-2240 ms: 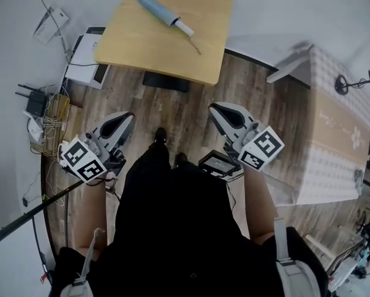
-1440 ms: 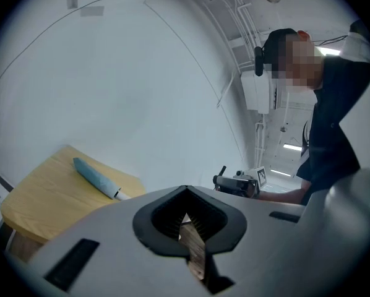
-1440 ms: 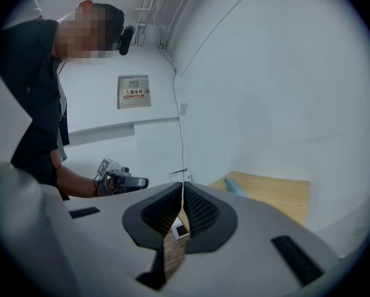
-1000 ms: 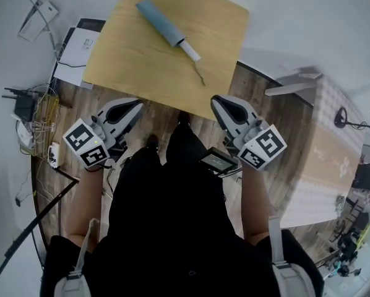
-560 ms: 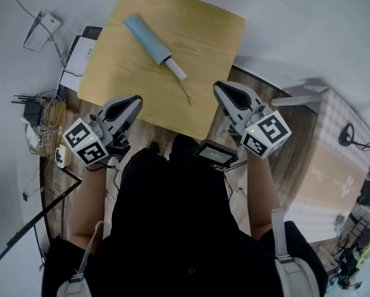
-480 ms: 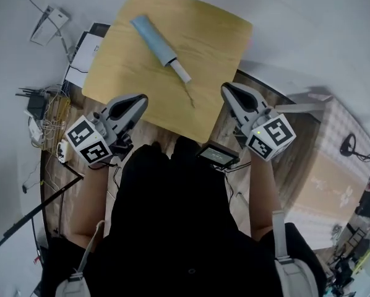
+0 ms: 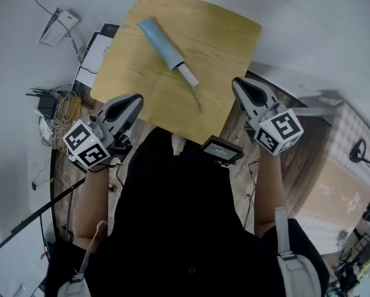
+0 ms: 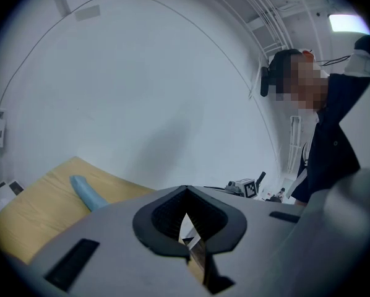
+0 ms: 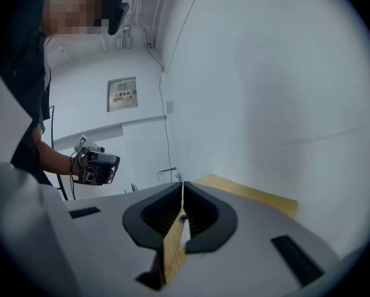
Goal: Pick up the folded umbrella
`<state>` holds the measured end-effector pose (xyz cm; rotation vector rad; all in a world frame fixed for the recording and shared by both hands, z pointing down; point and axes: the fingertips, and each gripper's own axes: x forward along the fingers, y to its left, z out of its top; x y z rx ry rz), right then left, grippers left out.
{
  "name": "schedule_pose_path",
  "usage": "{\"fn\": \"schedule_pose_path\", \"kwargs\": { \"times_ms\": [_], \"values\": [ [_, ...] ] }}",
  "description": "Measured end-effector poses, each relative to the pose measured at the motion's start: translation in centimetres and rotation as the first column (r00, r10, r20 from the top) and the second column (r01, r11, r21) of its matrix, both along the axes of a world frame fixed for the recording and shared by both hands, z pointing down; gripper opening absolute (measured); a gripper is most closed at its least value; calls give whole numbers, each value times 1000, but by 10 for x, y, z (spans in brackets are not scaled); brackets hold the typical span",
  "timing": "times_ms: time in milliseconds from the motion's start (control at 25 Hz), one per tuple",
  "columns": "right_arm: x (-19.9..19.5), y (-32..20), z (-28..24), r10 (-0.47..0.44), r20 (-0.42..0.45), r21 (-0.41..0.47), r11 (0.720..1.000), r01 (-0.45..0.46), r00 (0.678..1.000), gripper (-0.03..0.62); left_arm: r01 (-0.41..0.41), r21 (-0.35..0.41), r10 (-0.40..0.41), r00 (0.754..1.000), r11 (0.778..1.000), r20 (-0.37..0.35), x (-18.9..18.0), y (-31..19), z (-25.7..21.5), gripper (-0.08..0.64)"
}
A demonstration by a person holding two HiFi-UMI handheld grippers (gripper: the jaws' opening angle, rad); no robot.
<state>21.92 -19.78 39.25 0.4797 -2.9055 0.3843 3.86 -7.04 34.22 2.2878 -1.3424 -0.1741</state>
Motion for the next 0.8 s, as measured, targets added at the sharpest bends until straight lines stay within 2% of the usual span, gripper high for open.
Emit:
{"fn": "schedule_pose_path", "kwargs": {
  "times_ms": [240,400,560,680,800],
  "values": [
    [-8,-2,-5,47,-50,15,999,-46,998,21,-51,13,52,997,999,-64,-17,-16,13,11],
    [-32,-3,-9,82,-75,-19,996,-83,994,20,-95,23,97,991,995,-88,-39,-35,19,11],
    [-60,-2,-8,93,-148,-15,995,-96,985,21,-162,16,163,985,987,-48,-57,-48,31,11],
    [-91,-4,-6,69,-206,-22,997,-75,976,21,-219,11,219,976,976,-3,-71,-54,40,11],
    [-119,-9,-5,72,-234,-32,996,-82,970,21,-250,8,250,968,968,13,-88,-59,53,11]
  ]
}}
